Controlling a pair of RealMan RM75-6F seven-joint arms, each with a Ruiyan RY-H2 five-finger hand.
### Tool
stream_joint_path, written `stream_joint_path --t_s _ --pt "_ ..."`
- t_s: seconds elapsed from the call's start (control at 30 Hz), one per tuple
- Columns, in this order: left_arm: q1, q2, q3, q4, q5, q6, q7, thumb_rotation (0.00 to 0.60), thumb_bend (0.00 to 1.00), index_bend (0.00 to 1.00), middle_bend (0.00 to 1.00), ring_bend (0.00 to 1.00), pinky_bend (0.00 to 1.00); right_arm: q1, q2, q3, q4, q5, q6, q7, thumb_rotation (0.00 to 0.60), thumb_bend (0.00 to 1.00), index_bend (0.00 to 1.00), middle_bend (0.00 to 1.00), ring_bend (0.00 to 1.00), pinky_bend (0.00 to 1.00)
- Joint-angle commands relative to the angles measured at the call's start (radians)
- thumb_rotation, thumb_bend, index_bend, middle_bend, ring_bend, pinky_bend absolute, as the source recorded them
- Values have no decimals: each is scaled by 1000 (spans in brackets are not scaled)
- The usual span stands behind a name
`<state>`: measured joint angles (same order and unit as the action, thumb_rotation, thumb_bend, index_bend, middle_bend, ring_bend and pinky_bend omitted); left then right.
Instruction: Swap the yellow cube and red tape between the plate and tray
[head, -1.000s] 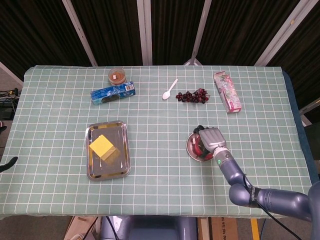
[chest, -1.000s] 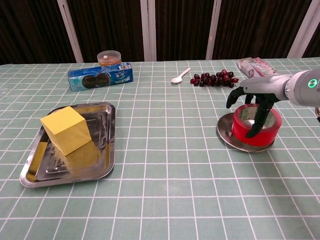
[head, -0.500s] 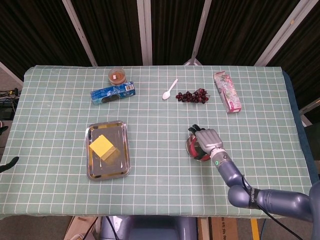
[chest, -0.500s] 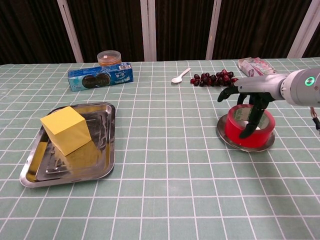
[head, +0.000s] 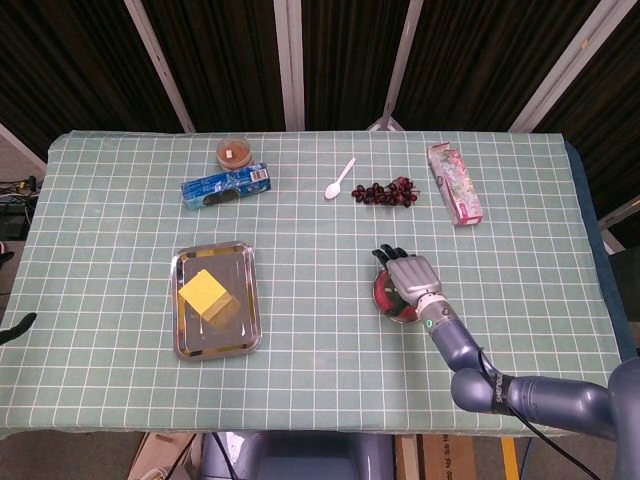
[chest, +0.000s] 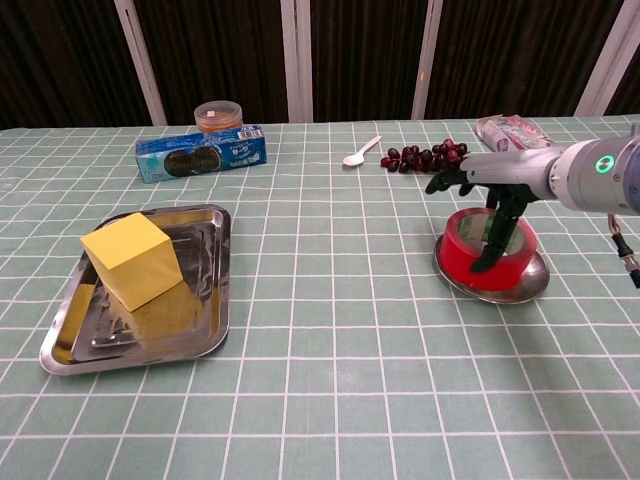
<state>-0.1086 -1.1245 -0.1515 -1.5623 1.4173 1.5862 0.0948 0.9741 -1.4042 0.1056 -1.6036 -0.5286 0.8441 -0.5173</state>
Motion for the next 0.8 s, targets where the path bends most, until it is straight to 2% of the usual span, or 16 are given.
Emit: stream_joint_path --t_s 0.03,0.1,0.23,0.33,0.6,0.7,0.8 --pt "0 1 0 0 2 0 -1 600 18 200 21 0 8 1 4 2 -10 -6 -9 10 600 65 57 13 44 117" --pt "0 0 0 1 3 0 -1 600 18 201 21 0 8 1 7 5 -14 -13 -13 19 600 62 50 5 26 58" --pt "0 -1 2 0 7 0 -2 600 18 201 21 0 8 -3 4 20 -3 -45 -5 46 600 62 49 4 24 7" --pt "1 2 0 2 6 0 -12 600 18 200 21 0 8 -25 52 30 -68 -114 67 49 600 62 49 4 24 0" --pt "5 10 8 -3 18 1 -24 600 18 195 7 0 6 -142 226 -6 -325 -326 413 -60 600 61 49 5 24 0" --pt "8 24 21 -26 21 -15 -30 600 18 190 0 0 6 -223 281 -21 -370 -405 526 -21 600 61 50 5 24 0" --pt "14 45 37 -63 24 -30 -24 600 18 188 0 0 6 -326 332 -54 -379 -465 613 72 600 60 49 4 24 0"
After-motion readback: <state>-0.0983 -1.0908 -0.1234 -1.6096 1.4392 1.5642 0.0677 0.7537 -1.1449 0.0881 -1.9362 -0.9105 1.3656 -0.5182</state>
